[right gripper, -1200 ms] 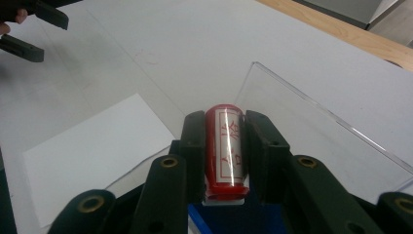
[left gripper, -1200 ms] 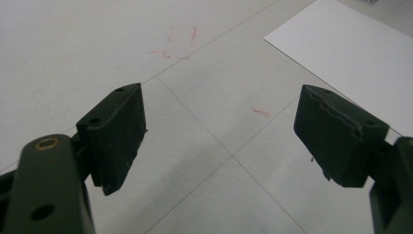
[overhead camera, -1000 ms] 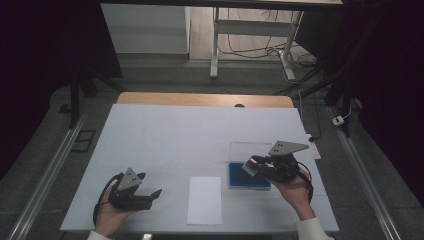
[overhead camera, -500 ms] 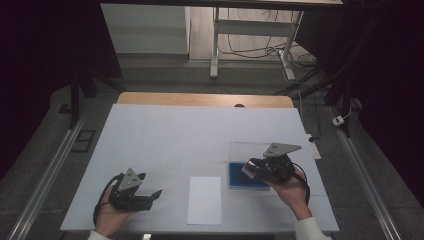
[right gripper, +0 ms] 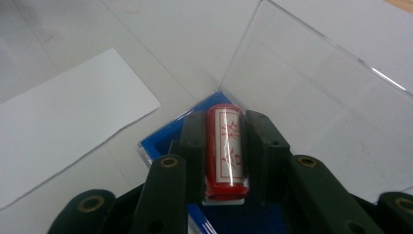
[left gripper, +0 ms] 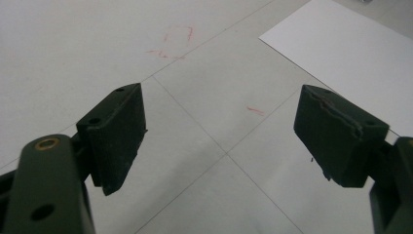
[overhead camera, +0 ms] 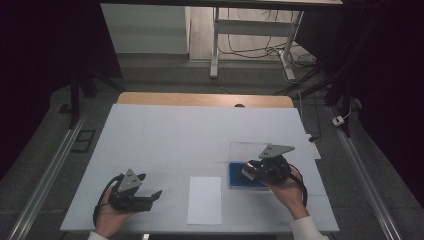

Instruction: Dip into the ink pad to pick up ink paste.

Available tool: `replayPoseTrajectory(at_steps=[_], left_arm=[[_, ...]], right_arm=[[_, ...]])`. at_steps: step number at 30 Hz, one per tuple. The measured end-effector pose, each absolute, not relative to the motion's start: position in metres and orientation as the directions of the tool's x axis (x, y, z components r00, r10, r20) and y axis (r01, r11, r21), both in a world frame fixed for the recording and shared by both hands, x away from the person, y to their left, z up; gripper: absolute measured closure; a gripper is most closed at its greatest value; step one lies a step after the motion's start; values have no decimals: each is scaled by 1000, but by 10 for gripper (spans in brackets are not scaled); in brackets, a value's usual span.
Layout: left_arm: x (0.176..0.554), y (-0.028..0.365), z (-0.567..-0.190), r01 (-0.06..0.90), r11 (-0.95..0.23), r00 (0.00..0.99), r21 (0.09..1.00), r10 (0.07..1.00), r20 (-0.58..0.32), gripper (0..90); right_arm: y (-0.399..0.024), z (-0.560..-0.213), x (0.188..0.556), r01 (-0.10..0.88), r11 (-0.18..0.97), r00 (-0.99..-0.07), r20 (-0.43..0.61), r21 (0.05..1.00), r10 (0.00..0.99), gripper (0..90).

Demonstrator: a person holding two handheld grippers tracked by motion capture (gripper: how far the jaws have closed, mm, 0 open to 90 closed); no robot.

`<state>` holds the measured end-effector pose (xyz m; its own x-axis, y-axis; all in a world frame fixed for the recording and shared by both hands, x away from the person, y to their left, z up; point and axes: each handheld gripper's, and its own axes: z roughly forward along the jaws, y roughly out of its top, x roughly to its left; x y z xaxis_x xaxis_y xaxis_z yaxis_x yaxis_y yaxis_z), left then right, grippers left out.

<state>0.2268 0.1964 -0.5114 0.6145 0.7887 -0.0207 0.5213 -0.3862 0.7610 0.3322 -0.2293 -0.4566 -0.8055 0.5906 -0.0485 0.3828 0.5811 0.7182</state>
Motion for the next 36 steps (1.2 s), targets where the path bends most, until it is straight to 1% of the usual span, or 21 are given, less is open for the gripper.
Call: replayPoseTrajectory(at_steps=[7, 15, 36], left_arm=[[227, 196, -512, 522, -391, 616, 758, 787, -18, 200], [227, 196, -513, 523, -390, 617, 758, 787, -21, 199], [227, 196, -513, 524, -392, 618, 756, 786, -21, 198]], right_arm=[[-227, -461, 333, 376, 593, -804, -66, 712, 590, 699], [-226, -471, 337, 394, 609, -797, -75, 688, 600, 699], [-225, -476, 338, 388, 623, -795, -95, 679, 599, 700]])
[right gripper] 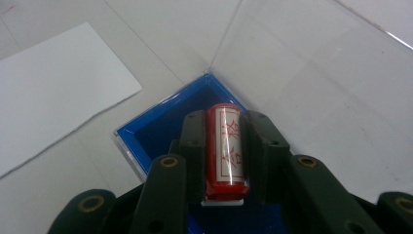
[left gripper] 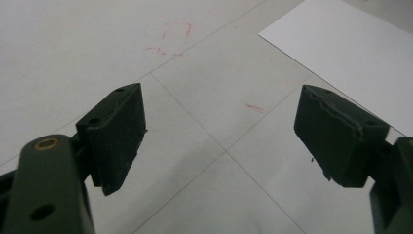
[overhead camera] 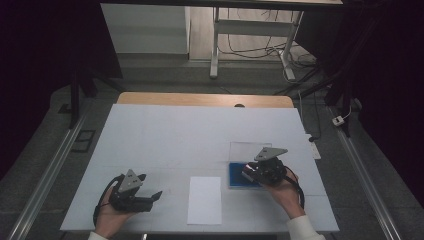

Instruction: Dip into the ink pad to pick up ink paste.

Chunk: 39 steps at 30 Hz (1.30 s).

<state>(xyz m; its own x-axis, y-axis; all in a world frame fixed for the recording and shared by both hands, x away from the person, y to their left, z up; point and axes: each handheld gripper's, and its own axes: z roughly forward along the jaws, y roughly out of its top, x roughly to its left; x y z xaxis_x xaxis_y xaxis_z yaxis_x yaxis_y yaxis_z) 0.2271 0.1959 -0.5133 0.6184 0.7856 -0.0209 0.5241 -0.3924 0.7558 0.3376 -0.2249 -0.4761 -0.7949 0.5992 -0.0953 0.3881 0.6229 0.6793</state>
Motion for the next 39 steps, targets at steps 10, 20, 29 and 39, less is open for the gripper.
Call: replayPoseTrajectory(at_steps=[10, 20, 29, 39], left_arm=[[227, 196, -513, 525, -393, 619, 755, 785, -22, 199], [228, 194, -515, 528, -404, 622, 747, 783, -16, 199], [228, 194, -516, 530, -403, 618, 746, 786, -15, 199], [228, 194, -516, 531, -403, 618, 745, 786, -15, 199]], right_arm=[[-225, -477, 338, 393, 623, -796, -89, 677, 599, 702], [-222, -480, 340, 418, 634, -791, -83, 651, 606, 705], [-224, -481, 342, 426, 628, -792, -67, 651, 607, 705], [-222, -481, 340, 417, 637, -792, -84, 648, 604, 706]])
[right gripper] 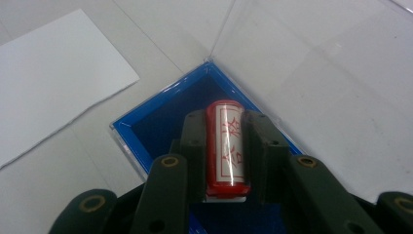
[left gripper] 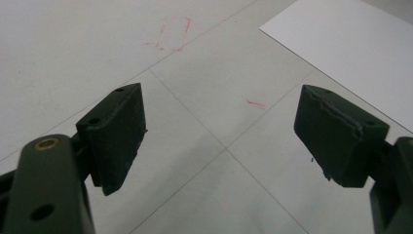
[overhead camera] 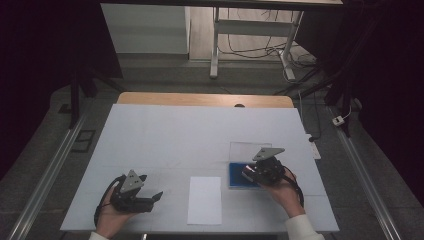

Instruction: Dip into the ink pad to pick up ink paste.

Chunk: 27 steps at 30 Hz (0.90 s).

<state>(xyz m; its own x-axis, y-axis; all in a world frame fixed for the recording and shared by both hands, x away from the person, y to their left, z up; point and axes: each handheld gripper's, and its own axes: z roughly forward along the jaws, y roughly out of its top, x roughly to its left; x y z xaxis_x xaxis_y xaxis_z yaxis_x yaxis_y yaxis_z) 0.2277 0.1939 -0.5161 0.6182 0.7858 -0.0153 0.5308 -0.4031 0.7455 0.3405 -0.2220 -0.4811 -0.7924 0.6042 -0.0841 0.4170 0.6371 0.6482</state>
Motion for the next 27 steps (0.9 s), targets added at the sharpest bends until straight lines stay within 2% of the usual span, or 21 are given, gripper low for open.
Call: replayPoseTrajectory(at_steps=[27], left_arm=[[228, 195, -515, 528, -405, 620, 746, 784, -14, 202]], right_arm=[[-222, -481, 339, 414, 634, -790, -89, 653, 607, 703]])
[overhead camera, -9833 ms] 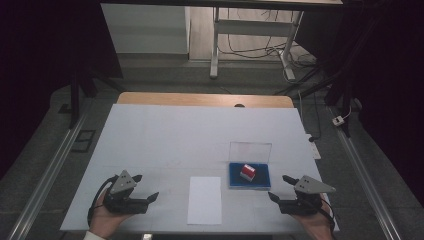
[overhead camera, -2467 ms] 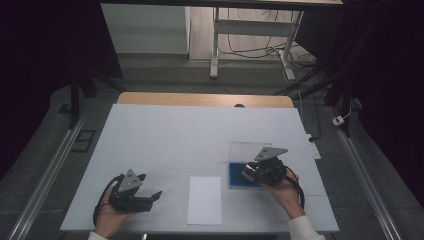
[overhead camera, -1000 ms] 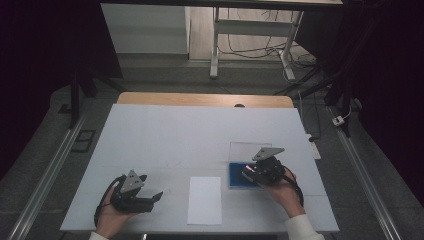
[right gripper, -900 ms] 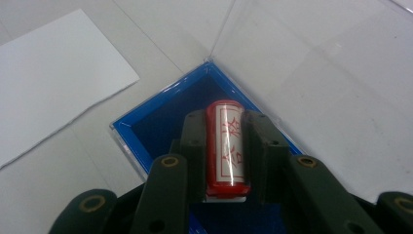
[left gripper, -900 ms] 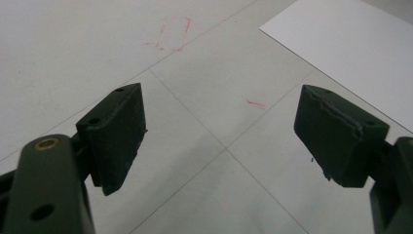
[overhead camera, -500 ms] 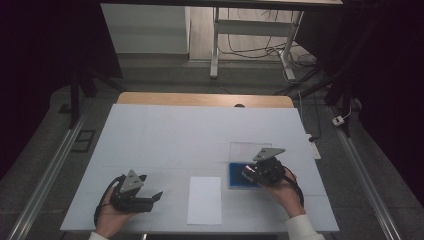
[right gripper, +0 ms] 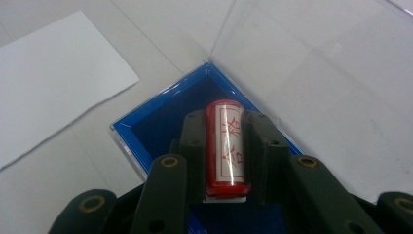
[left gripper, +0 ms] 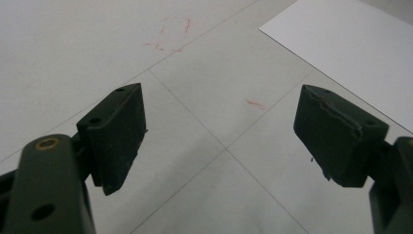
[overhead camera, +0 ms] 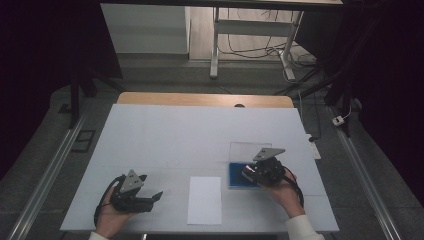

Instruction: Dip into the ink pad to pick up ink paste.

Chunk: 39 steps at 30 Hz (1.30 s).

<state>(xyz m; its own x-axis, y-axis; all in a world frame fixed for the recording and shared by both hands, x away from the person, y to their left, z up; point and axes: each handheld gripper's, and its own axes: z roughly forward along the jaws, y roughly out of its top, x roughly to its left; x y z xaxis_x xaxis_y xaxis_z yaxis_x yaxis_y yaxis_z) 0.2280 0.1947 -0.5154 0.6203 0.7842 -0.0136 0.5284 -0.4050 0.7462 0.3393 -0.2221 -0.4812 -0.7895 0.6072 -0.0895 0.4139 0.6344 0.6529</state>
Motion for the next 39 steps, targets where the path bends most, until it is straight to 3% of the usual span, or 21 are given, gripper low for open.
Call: replayPoseTrajectory(at_steps=[4, 6, 26, 39], left_arm=[[229, 195, -515, 529, -400, 618, 748, 786, -17, 202], [229, 196, -516, 531, -399, 617, 747, 787, -18, 203], [229, 197, -513, 526, -400, 617, 751, 787, -13, 207], [229, 196, -514, 527, -403, 619, 748, 786, -12, 207]], right_arm=[[-222, -474, 337, 403, 639, -792, -100, 655, 602, 701], [-225, -464, 333, 377, 586, -795, -73, 717, 602, 701], [-245, -420, 321, 334, 521, -776, -85, 785, 625, 699], [-238, -443, 333, 377, 576, -782, -84, 725, 618, 699]])
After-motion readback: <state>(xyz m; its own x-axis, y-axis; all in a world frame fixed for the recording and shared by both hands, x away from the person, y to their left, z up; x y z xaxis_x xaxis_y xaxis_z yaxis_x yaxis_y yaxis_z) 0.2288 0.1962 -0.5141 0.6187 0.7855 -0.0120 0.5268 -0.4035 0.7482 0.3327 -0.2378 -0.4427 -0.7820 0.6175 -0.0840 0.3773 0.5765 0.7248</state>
